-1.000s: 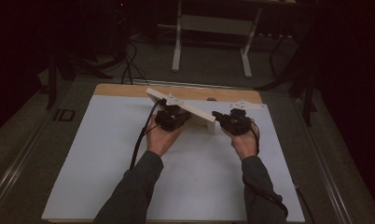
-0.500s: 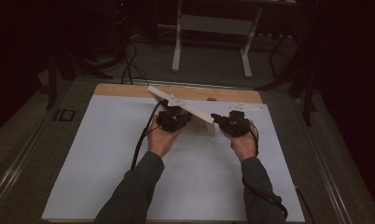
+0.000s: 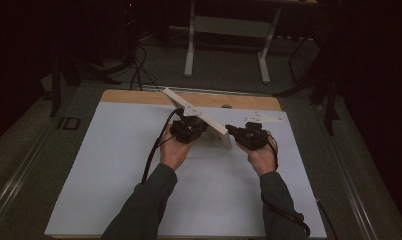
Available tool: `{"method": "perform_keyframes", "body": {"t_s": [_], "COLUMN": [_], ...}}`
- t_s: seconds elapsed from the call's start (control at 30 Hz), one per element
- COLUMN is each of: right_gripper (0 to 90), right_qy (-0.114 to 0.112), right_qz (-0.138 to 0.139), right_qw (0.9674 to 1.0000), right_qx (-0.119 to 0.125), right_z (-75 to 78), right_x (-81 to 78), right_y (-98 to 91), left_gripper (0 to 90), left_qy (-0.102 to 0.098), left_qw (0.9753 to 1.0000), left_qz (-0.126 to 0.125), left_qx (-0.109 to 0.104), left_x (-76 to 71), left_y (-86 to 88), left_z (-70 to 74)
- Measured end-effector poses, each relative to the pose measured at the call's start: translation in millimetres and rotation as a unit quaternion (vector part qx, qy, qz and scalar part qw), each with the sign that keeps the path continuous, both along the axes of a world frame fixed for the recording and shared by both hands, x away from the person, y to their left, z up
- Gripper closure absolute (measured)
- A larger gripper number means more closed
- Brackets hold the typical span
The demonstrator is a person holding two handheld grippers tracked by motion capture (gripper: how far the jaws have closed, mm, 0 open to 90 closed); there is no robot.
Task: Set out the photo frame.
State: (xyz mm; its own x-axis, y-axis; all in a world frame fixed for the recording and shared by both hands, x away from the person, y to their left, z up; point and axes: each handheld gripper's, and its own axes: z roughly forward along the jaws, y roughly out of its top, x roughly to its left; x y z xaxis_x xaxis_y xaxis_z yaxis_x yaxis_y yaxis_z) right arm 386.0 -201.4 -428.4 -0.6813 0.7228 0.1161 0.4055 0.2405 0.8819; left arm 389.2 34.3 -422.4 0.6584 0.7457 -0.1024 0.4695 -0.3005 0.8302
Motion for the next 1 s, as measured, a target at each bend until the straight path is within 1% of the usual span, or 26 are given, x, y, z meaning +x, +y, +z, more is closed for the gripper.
{"method": "perform_keyframes", "body": {"t_s": [0.27,0.47,0.57,0.77,1.0], "right_gripper": [89.9,89.9,89.9,89.9,89.9], "right_qy": [0.002,0.003,0.005,0.003,0.002], "right_qz": [0.003,0.011,0.017,0.019,0.029], "right_qw": [1.0000,0.9999,0.9998,0.9998,0.9995], "right_qx": [0.000,-0.006,-0.006,-0.008,-0.010], "right_z": [-1.8,-3.1,-3.7,-3.4,-3.2], "right_x": [-2.8,-6.5,-7.7,-9.1,-12.7], "right_y": [-0.3,2.2,3.3,4.8,5.8], "left_gripper": [90.0,90.0,90.0,90.0,90.0], "left_qy": [-0.003,-0.005,-0.006,-0.008,-0.011], "left_qw": [1.0000,1.0000,0.9999,0.9999,0.9996], "left_qz": [-0.003,-0.005,-0.010,-0.012,-0.024], "left_qx": [0.003,0.004,0.003,0.005,0.010], "left_x": [-0.5,-0.8,-0.1,-0.2,-2.3], "left_y": [-0.4,-1.0,0.4,0.7,2.3], "left_z": [0.0,-0.1,-0.6,-0.5,0.2]}}
